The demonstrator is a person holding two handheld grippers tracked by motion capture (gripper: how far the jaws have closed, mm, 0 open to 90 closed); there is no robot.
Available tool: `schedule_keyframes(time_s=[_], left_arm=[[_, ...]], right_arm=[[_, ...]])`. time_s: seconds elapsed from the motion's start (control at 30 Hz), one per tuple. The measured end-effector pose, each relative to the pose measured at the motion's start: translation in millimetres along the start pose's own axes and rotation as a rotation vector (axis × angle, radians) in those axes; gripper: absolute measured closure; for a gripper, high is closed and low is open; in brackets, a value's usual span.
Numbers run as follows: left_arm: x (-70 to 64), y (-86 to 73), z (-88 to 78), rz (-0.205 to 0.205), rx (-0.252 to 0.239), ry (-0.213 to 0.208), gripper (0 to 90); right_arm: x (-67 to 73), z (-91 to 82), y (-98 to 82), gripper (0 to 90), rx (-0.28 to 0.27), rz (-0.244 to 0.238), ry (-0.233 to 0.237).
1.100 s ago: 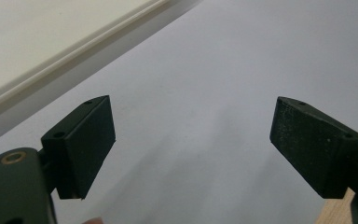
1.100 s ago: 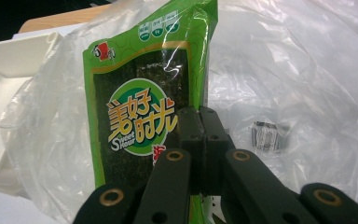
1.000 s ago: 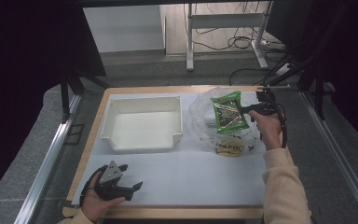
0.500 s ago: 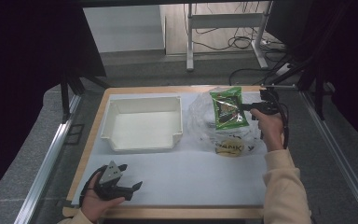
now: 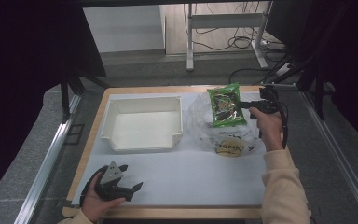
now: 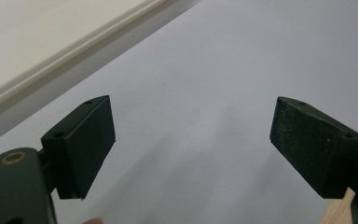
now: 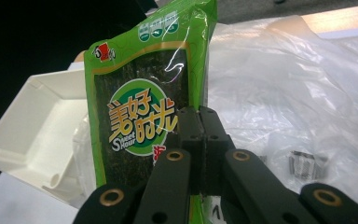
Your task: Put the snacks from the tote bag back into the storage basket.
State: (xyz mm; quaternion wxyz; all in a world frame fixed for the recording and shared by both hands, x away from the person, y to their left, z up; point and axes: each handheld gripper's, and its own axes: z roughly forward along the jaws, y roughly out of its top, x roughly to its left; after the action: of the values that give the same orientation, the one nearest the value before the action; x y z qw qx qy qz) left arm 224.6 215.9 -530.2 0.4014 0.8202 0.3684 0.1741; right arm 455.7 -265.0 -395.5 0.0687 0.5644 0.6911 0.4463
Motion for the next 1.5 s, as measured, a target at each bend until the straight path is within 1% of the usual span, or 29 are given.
schedule_keyframes(time_s=[0.33, 0.67, 0.77, 1.1, 1.37, 1.5], left_arm=[[-0.1, 0.0, -0.4, -0.001, -0.001, 0.001, 14.1], [0.0, 0.1, -0.8, -0.001, -0.003, 0.003, 14.1], [0.0, 0.1, -1.1, -0.001, -0.004, 0.003, 14.1], [0.0, 0.2, -1.3, -0.002, -0.004, 0.002, 14.1], [0.0, 0.2, -1.6, -0.004, -0.007, 0.003, 14.1], [-0.1, 0.2, -1.6, -0.002, -0.007, 0.003, 14.1]], right_arm=[[5.4, 0.1, 0.1, 89.9, -0.023, 0.004, 0.042], [10.2, 1.2, 1.2, 90.0, -0.033, 0.003, 0.065], [13.4, 1.1, 1.4, 90.0, -0.051, 0.005, 0.065], [25.3, 5.5, 3.1, 90.0, -0.053, -0.006, 0.107], [32.5, 10.0, 4.1, 90.0, -0.050, -0.013, 0.130], [36.4, 12.2, 4.0, 90.0, -0.054, -0.023, 0.134]])
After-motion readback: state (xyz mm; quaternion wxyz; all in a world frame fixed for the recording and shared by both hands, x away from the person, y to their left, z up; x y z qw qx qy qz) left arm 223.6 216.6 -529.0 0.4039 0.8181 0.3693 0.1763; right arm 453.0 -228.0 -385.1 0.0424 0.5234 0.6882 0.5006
